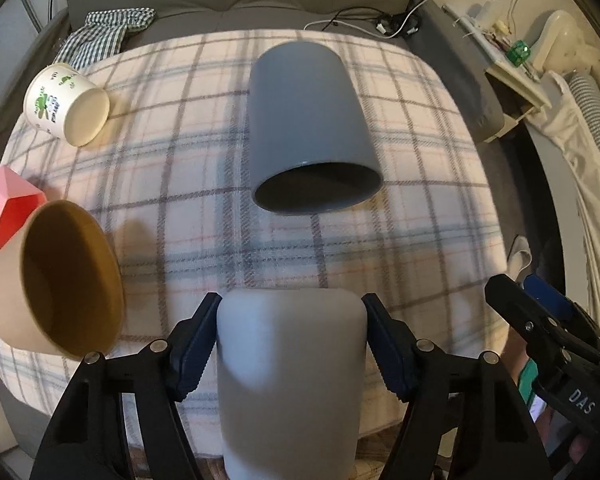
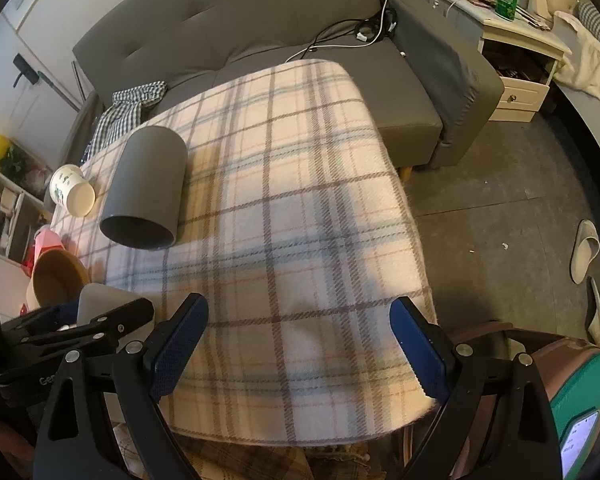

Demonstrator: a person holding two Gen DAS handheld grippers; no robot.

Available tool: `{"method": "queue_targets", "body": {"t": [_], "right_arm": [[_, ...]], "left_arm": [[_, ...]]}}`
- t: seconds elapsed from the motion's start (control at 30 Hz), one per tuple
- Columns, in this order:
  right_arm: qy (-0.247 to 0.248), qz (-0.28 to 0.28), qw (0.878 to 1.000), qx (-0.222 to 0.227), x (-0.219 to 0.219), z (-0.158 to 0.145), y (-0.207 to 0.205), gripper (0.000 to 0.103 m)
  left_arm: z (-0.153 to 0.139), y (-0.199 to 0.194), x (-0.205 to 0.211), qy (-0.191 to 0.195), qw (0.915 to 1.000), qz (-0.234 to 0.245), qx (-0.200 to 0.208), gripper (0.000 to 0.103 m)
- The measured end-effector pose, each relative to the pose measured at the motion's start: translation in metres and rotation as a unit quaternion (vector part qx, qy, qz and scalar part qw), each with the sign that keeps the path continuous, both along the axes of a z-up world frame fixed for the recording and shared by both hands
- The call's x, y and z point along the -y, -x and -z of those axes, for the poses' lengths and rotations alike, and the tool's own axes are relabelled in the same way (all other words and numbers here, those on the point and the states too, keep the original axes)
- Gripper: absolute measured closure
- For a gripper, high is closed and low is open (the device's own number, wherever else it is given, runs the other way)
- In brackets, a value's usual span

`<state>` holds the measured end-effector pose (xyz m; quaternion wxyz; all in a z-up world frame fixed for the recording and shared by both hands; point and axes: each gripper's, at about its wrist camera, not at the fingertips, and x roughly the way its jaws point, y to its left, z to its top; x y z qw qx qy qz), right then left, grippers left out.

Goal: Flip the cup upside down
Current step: 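Rotate the held cup with the left gripper so its closed bottom faces up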

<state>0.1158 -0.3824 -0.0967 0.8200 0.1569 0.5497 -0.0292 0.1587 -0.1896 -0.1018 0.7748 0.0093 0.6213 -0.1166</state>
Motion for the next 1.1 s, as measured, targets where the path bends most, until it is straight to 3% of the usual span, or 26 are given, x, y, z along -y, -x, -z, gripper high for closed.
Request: {"method": "queue_targets", "body": {"t": [0.2, 0.37, 0.53, 0.77, 1.1], "right_arm": [[0.004, 0.007, 1.0, 0.019, 0.0, -0.018, 0.01, 0.01], [0.008, 0.009, 0.999, 0.041, -0.005, -0.035, 0.021, 0.01], [0.009, 0.005, 0.999, 0.053, -0.014, -0.042, 0.033, 0.01], [0.013, -0.003, 0.998, 0.055, -0.023, -0.043, 0.042, 0.01], [0.016, -0.009, 0.999, 0.047, -0.028, -0.034, 0.038, 0.01]], "left_arm": [[-0.036, 0.012, -0.009, 0.01, 0.9989, -0.006, 0.046, 0.031], [-0.072, 0.029, -0.021, 0.014, 0.9941, -0.013, 0.107, 0.031], [-0.085, 0.034, -0.025, 0.021, 0.9872, -0.022, 0.157, 0.031], [-0.081, 0.029, -0.016, -0.004, 0.9758, -0.011, 0.218, 0.031], [-0.048, 0.027, -0.022, -0.009, 0.9771, -0.031, 0.21, 0.031]]}}
